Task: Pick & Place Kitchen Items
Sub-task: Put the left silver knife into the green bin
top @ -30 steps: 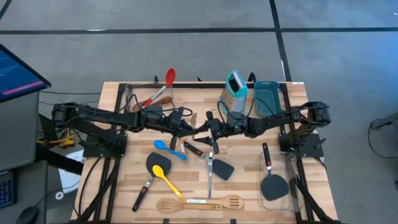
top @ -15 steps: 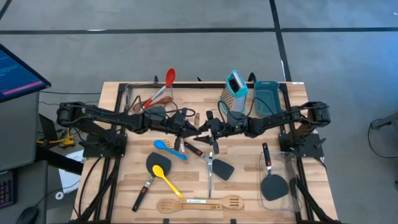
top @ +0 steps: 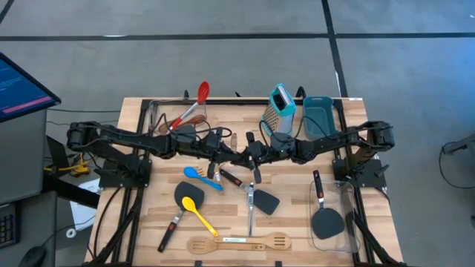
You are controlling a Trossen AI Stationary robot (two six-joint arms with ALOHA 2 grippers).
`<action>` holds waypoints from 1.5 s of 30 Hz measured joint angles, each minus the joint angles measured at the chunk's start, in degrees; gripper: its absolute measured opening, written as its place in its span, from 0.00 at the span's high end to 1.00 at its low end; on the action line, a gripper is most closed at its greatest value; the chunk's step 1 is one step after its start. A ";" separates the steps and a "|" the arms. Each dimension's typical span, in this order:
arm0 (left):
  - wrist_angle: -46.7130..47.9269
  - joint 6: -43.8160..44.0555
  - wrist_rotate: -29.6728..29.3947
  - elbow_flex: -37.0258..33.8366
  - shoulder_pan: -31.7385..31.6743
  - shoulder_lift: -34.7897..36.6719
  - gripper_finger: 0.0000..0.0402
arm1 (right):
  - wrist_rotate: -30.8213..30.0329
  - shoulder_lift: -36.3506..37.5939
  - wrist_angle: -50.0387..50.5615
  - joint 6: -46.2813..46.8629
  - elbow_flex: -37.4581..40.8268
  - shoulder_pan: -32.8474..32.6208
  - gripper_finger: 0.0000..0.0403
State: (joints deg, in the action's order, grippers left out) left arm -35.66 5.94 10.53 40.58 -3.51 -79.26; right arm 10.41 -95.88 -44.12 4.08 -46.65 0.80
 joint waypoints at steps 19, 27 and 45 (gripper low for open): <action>-0.53 0.09 -1.73 0.00 0.02 0.02 0.87 | 0.02 0.00 -0.11 -1.22 0.00 0.07 0.97; -0.42 0.06 -2.02 -0.03 0.02 0.31 0.73 | 0.04 0.00 -0.06 -1.20 0.00 0.06 0.97; 17.45 0.39 0.22 -1.40 0.04 18.43 0.67 | -9.17 8.70 11.75 -0.85 0.02 2.41 0.97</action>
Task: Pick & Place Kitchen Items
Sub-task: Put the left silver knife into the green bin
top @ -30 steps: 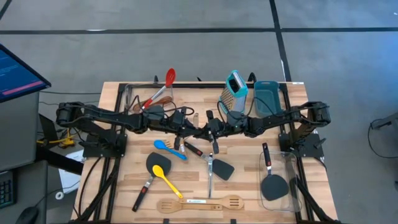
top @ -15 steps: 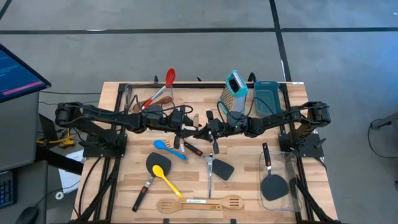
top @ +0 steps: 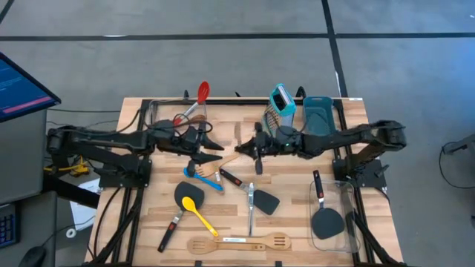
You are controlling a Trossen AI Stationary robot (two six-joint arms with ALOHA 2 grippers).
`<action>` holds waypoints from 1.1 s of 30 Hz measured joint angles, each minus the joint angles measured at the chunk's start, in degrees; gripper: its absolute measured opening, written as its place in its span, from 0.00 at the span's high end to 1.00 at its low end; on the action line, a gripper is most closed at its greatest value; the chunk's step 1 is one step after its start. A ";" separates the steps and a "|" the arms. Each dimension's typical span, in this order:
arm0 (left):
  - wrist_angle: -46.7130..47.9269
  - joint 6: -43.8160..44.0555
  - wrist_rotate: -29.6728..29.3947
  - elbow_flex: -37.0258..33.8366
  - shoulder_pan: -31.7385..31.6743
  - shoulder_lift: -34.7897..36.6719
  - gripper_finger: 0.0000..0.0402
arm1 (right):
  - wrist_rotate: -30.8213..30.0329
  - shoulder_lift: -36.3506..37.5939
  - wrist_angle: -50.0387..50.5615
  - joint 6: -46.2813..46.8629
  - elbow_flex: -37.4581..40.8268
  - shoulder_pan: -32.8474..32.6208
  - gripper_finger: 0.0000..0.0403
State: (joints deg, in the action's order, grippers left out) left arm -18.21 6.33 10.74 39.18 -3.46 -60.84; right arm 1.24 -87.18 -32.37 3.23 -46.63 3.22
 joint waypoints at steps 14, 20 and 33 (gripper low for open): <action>-0.23 0.15 -0.17 -5.34 -0.02 3.89 0.74 | -30.59 31.08 39.21 8.08 0.00 0.33 0.97; -0.20 0.17 -0.15 -5.34 -0.02 3.84 0.74 | -47.06 38.89 58.14 21.24 0.00 0.44 0.97; -0.20 0.19 -0.15 -5.34 0.20 3.82 0.74 | -50.74 36.53 85.77 39.88 0.00 11.97 0.97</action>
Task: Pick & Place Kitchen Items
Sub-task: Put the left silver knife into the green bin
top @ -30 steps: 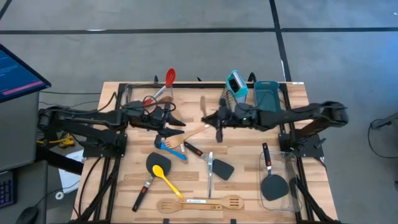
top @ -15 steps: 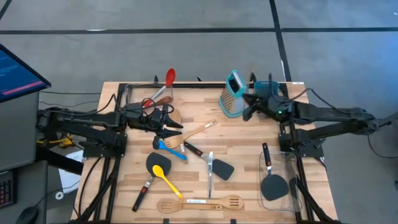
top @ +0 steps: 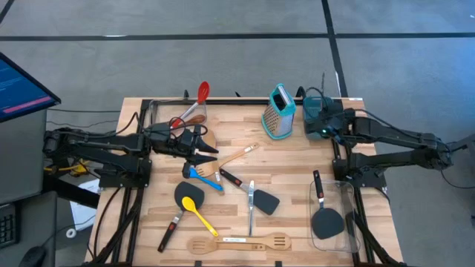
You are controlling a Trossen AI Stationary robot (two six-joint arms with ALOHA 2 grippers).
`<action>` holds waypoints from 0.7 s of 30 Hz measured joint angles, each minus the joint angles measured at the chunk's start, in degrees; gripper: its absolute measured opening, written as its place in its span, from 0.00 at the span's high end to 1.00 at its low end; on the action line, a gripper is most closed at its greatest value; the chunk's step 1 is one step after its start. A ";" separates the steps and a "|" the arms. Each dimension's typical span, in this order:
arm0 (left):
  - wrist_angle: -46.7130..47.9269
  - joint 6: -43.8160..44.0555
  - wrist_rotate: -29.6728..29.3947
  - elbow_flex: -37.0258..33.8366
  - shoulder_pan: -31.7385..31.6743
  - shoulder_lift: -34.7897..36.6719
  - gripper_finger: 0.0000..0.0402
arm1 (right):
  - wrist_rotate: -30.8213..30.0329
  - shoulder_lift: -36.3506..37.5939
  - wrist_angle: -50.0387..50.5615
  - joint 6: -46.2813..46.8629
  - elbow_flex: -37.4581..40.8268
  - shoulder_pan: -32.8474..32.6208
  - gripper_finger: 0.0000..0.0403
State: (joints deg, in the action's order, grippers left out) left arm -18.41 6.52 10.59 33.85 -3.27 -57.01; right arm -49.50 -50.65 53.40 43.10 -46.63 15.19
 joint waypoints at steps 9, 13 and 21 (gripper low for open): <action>0.00 0.00 0.00 0.00 0.00 -0.02 0.74 | 9.06 -6.57 0.86 -7.11 0.02 10.99 0.97; 0.00 0.00 0.00 0.00 0.00 -0.02 0.74 | 12.92 -9.49 1.32 -10.15 0.02 15.84 0.97; 0.02 0.00 0.00 0.00 0.00 -0.02 0.74 | 17.14 -14.67 1.45 -15.38 0.02 21.95 0.97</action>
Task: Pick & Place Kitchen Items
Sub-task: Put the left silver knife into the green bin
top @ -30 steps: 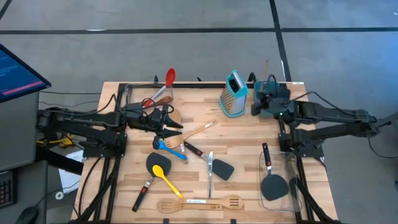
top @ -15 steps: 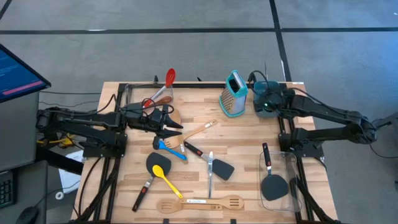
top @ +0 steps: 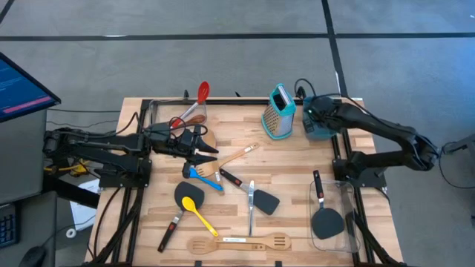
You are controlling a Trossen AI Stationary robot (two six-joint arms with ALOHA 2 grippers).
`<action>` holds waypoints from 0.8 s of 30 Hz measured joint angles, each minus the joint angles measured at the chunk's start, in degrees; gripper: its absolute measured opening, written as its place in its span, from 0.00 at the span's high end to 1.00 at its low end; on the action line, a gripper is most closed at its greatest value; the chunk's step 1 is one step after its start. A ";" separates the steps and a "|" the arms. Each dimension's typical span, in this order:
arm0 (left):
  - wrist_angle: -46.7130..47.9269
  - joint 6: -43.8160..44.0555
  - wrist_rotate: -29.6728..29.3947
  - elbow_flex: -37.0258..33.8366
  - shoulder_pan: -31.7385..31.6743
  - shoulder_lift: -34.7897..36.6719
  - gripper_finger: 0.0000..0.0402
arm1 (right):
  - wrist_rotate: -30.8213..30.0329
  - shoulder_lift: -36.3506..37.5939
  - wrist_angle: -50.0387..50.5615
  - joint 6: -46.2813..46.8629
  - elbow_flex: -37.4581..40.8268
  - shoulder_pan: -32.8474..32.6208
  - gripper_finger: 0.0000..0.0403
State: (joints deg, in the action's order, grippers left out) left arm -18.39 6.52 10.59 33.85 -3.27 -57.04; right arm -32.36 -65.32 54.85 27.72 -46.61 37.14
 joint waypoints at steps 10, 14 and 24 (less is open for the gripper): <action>0.02 0.01 0.00 0.00 0.00 0.00 0.74 | 0.55 -8.87 -1.93 -7.57 0.01 6.28 0.97; 0.04 0.01 0.00 0.00 0.00 0.00 0.74 | 0.22 -12.05 -3.79 -11.33 0.70 8.30 0.97; 0.02 -0.02 0.00 0.00 0.00 0.00 0.74 | 0.66 -12.24 -6.98 -14.35 3.89 8.36 0.97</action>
State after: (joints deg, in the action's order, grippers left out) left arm -18.37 6.50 10.59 33.85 -3.27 -57.04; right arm -31.69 -77.56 47.87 13.37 -42.72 45.51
